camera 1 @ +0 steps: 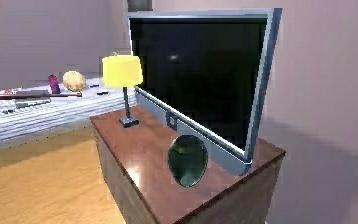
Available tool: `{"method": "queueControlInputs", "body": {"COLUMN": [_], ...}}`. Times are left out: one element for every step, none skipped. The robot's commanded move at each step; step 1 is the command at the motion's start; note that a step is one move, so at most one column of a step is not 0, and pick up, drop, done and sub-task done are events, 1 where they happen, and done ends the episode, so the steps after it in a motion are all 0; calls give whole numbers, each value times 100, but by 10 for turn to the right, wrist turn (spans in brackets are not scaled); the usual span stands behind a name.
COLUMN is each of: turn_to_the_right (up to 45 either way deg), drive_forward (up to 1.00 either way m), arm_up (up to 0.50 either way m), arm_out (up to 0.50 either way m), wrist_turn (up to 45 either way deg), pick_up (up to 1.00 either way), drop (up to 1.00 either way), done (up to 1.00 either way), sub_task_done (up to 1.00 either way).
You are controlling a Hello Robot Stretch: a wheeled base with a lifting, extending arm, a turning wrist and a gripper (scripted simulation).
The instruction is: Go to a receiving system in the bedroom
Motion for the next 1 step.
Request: {"method": "queueControlInputs", "body": {"turn_to_the_right": [0], "drive_forward": [0], "arm_up": [0], "arm_out": [0], "wrist_turn": [0], "pick_up": [0], "drop": [0], "done": [100], "sub_task_done": [0]}}
